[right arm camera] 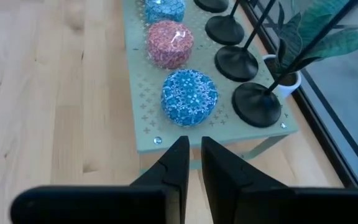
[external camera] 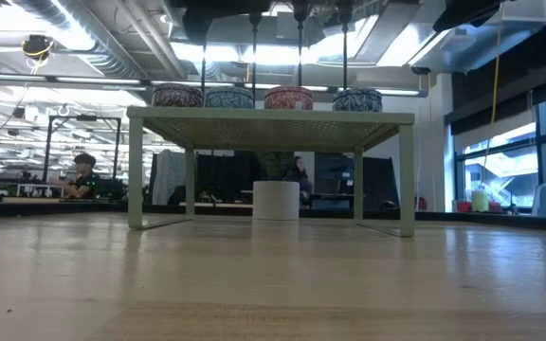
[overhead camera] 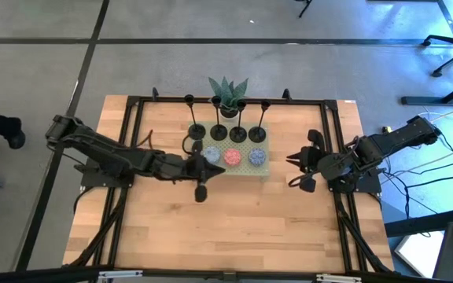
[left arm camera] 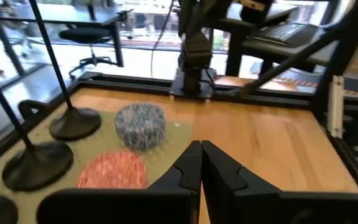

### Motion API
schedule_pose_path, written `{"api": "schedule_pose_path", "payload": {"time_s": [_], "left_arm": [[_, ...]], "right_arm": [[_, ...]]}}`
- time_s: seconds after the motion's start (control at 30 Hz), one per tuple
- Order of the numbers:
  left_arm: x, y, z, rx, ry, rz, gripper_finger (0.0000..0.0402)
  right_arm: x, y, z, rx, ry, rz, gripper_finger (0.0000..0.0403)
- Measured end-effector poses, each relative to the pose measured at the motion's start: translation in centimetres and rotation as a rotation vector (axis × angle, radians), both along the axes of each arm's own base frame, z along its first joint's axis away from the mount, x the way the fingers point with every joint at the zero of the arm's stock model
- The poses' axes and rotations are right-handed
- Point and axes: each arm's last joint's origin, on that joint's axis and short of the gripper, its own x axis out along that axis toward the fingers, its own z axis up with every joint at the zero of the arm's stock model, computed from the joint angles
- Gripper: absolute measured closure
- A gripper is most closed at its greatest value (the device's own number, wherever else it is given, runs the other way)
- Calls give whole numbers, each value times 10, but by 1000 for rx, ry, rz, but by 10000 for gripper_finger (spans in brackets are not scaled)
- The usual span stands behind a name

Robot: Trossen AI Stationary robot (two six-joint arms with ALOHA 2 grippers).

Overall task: Pick & Place candle stick holders
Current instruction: Adjust the pink scented candle on the shelf

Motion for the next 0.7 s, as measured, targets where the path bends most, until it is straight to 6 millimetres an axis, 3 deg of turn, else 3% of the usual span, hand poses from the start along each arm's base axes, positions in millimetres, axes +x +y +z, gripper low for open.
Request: {"api": "schedule_pose_path", "payload": {"time_s": [0.3,0.7], "left_arm": [[37,-3,10,47,165,133,400],[67,-2,-12,70,206,341,400]], "right_arm": [[0,0,0,3,-1,-2,357],[0,0,0,-4,2,3,357]]}}
